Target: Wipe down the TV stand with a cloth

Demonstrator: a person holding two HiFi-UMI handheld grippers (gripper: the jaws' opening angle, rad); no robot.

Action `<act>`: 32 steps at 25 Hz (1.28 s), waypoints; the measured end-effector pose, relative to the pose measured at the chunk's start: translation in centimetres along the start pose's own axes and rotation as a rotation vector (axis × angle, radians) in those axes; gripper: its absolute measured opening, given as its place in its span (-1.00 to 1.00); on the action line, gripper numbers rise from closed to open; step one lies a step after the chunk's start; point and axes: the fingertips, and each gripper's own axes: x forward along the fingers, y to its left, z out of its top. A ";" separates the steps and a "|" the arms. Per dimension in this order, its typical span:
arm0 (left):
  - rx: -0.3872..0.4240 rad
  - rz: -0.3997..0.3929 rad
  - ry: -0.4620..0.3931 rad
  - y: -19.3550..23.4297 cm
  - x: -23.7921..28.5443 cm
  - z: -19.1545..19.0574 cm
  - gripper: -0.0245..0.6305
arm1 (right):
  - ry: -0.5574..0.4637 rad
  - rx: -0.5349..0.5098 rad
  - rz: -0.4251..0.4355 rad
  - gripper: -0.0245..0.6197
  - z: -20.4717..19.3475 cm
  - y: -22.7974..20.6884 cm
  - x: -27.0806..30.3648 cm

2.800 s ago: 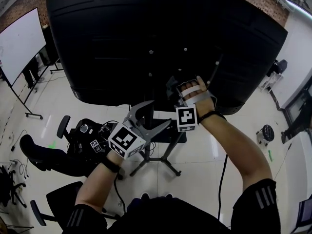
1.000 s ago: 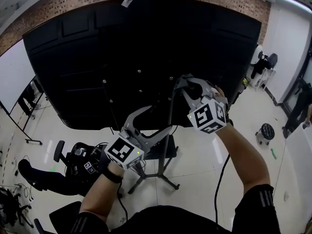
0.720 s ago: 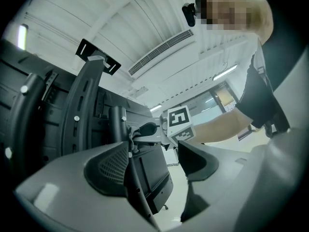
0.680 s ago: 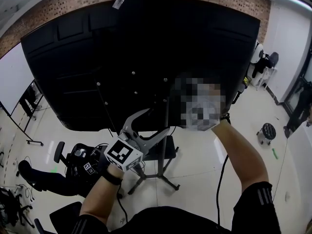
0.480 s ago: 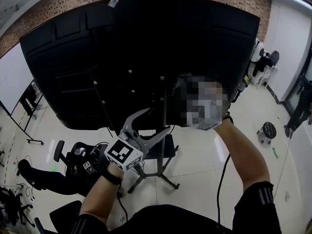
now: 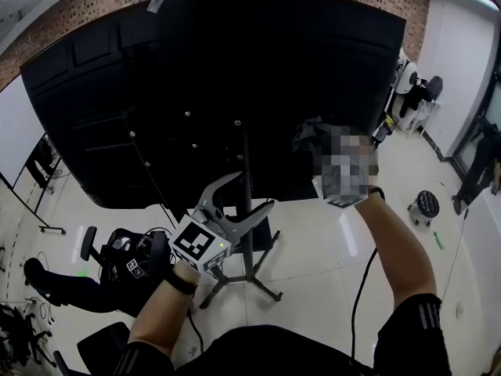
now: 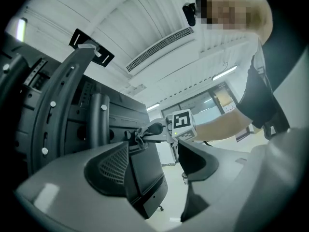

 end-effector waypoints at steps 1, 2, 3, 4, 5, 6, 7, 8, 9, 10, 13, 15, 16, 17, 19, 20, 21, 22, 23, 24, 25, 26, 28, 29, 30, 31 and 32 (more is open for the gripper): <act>-0.001 -0.003 0.000 -0.2 0.3 -0.2 0.11 | 0.010 0.018 0.001 -0.74 -0.8 -0.2 -0.2; -0.001 -0.005 0.000 -0.4 0.5 -0.4 0.11 | 0.018 0.029 0.002 -0.74 -1.6 -0.4 -0.4; -0.001 -0.007 0.000 -0.5 0.7 -0.5 0.11 | 0.024 0.031 0.001 -0.74 -2.1 -0.5 -0.6; -0.001 -0.008 0.001 -0.7 0.9 -0.6 0.11 | 0.031 0.022 -0.002 -0.74 -2.6 -0.5 -0.8; 0.000 -0.008 0.002 -0.8 1.1 -0.6 0.11 | 0.037 0.011 -0.006 -0.74 -2.9 -0.6 -1.0; 0.000 -0.007 0.003 -1.0 1.2 -0.6 0.11 | 0.042 0.006 -0.010 -0.74 -3.1 -0.6 -1.1; 0.001 -0.006 0.004 -1.1 1.2 -0.4 0.11 | 0.041 0.010 -0.012 -0.74 -3.1 -0.7 -1.2; 0.005 -0.005 0.005 -1.2 1.3 -0.2 0.11 | 0.033 0.018 -0.014 -0.74 -2.9 -0.9 -1.5; 0.011 -0.005 0.003 -1.3 1.3 -0.1 0.11 | 0.018 0.022 -0.019 -0.74 -2.4 -1.1 -1.7; 0.021 -0.004 0.000 -1.3 1.2 0.2 0.11 | -0.004 0.020 -0.026 -0.74 -1.6 -1.5 -2.1; 0.054 0.012 -0.014 -1.2 0.8 2.0 0.11 | -0.093 0.003 -0.049 -0.74 2.2 -2.8 -2.9; 0.069 0.023 -0.028 -1.1 0.5 3.3 0.11 | -0.152 -0.012 -0.057 -0.74 5.2 -3.6 -3.1; 0.076 0.029 -0.034 -1.1 0.2 3.9 0.11 | -0.177 -0.019 -0.058 -0.74 6.7 -3.9 -3.0; 0.084 0.034 -0.038 -1.1 0.0 4.4 0.11 | -0.199 -0.024 -0.053 -0.74 8.1 -4.1 -2.7; 0.098 0.045 -0.043 -1.0 -0.5 5.2 0.11 | -0.227 -0.029 -0.023 -0.74 10.5 -4.0 -1.8; 0.105 0.051 -0.046 -1.0 -0.8 5.5 0.11 | -0.233 -0.031 -0.002 -0.74 11.4 -3.9 -1.2; 0.111 0.056 -0.049 -0.9 -1.1 5.7 0.11 | -0.235 -0.034 0.019 -0.74 12.2 -3.7 -0.5; 0.116 0.060 -0.052 -0.9 -1.3 5.9 0.11 | -0.233 -0.038 0.034 -0.74 12.7 -3.5 0.2; 0.120 0.064 -0.054 -1.0 -1.6 6.0 0.11 | -0.228 -0.043 0.044 -0.74 13.0 -3.4 0.8; 0.125 0.067 -0.054 -1.1 -1.9 6.0 0.11 | -0.221 -0.047 0.052 -0.74 13.2 -3.3 1.4; 0.129 0.071 -0.050 -1.1 -2.2 5.9 0.11 | -0.214 -0.051 0.058 -0.74 13.2 -3.2 1.8; 0.131 0.076 -0.044 -1.2 -2.4 5.8 0.11 | -0.208 -0.052 0.063 -0.74 13.1 -3.1 2.2; 0.123 0.086 -0.033 -1.3 -2.7 5.6 0.11 | -0.196 -0.044 0.065 -0.74 12.4 -3.1 2.5; 0.115 0.090 -0.030 -1.3 -2.7 5.6 0.11 | -0.189 -0.034 0.062 -0.74 11.8 -3.1 2.5; 0.108 0.092 -0.027 -1.4 -2.7 5.6 0.11 | -0.181 -0.026 0.057 -0.74 11.2 -3.3 2.4; 0.104 0.092 -0.025 -1.4 -2.7 5.5 0.11 | -0.172 -0.022 0.051 -0.74 10.5 -3.5 2.2; 0.102 0.090 -0.025 -1.5 -2.6 5.5 0.11 | -0.162 -0.021 0.043 -0.74 9.8 -3.7 1.9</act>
